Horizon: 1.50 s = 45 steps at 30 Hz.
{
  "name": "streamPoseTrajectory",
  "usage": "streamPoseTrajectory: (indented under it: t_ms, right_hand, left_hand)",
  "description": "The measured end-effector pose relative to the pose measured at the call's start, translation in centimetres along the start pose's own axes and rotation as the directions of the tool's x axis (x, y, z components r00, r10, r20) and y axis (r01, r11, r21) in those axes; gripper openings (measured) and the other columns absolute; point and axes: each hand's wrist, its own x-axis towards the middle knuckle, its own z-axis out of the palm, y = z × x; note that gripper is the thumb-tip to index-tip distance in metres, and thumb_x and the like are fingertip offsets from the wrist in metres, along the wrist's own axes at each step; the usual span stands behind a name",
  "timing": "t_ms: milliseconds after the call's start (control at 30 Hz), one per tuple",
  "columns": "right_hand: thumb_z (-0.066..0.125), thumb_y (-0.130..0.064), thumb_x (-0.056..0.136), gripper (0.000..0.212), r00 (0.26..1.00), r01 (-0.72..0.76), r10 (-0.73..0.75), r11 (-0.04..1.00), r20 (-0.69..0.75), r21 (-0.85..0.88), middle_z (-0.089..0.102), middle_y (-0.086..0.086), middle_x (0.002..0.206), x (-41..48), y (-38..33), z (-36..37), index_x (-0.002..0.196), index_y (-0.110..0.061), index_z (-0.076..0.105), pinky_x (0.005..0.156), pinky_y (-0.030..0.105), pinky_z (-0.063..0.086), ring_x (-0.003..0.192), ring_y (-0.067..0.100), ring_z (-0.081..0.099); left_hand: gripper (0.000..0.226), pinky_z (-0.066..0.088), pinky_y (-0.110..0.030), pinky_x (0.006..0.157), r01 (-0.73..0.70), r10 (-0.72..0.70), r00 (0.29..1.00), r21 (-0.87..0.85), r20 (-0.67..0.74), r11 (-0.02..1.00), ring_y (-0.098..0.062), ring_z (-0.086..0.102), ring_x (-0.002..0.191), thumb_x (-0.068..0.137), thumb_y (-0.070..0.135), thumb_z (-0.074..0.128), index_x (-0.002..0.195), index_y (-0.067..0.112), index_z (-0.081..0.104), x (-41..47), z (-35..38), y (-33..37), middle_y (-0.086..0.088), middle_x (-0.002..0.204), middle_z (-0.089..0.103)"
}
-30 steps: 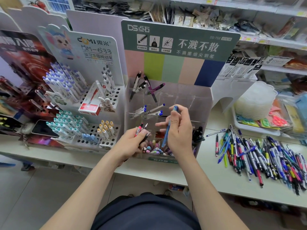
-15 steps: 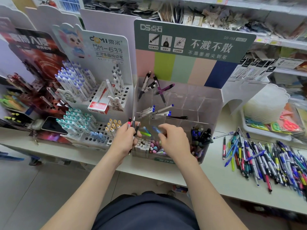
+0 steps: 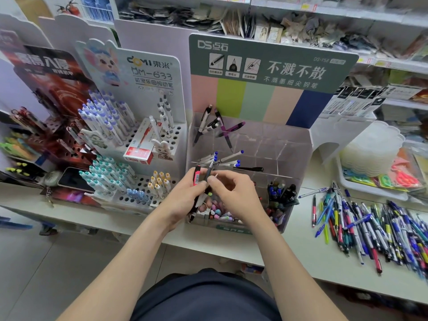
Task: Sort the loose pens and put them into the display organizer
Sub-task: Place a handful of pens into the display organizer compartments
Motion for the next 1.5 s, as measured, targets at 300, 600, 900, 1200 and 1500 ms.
streamPoseTrajectory:
  t_ms: [300,600,900,1200,1500]
  right_hand:
    - [0.056,-0.033,0.111,0.031,0.999,-0.026,0.014,0.924,0.036,0.382,0.070,0.033,0.088,0.0,-2.6,-1.5,0.107,-0.012,0.078,0.067,0.052,0.056,0.071,0.044,0.067]
    - [0.041,-0.035,0.115,0.021,0.937,0.260,-0.274,0.961,-0.218,-0.091,0.060,-0.007,0.068,3.9,-7.3,-5.0,0.115,-0.022,0.059,0.060,0.042,0.050,0.060,0.017,0.060]
    - [0.065,-0.022,0.088,0.020,0.961,0.271,-0.142,0.636,0.236,-0.722,0.061,0.011,0.095,11.1,-13.7,-6.1,0.103,-0.010,0.059,0.068,0.041,0.054,0.086,0.037,0.063]
    - [0.084,-0.029,0.088,0.041,0.921,0.390,-0.073,0.242,0.384,-0.889,0.052,0.006,0.104,14.5,-16.5,-3.7,0.118,-0.015,0.060,0.070,0.039,0.046,0.088,0.031,0.057]
    - [0.068,-0.002,0.083,0.041,0.882,0.472,-0.242,0.474,0.405,-0.743,0.071,0.002,0.103,15.6,-15.6,-5.4,0.119,-0.018,0.077,0.081,0.037,0.061,0.094,0.021,0.063]
  left_hand:
    - [0.043,0.050,-0.059,0.107,-0.184,0.180,0.977,0.024,0.118,0.983,-0.022,0.067,0.119,0.113,0.029,0.046,0.152,0.048,0.042,1.5,1.5,2.8,-0.004,0.134,0.066]
    - [0.028,0.060,-0.037,0.085,-0.249,0.266,0.900,0.093,-0.345,0.964,-0.031,0.073,0.106,0.116,0.017,0.038,0.138,0.025,0.053,4.5,1.8,4.6,-0.009,0.119,0.070]
    - [0.043,0.057,-0.034,0.082,-0.192,0.183,0.884,0.023,-0.431,0.981,-0.012,0.071,0.114,0.112,0.014,0.043,0.152,0.029,0.051,5.8,0.4,5.5,0.007,0.140,0.064]
    - [0.038,0.061,-0.038,0.070,-0.153,0.128,0.905,-0.032,-0.406,0.988,-0.016,0.069,0.070,0.111,0.006,0.041,0.137,0.031,0.054,6.0,0.0,6.8,-0.006,0.119,0.069]
    - [0.041,0.033,-0.027,0.041,-0.142,0.124,0.907,-0.017,-0.402,0.990,-0.014,0.041,0.048,0.104,0.006,0.050,0.138,0.028,0.054,5.9,-0.2,6.6,-0.008,0.085,0.065]
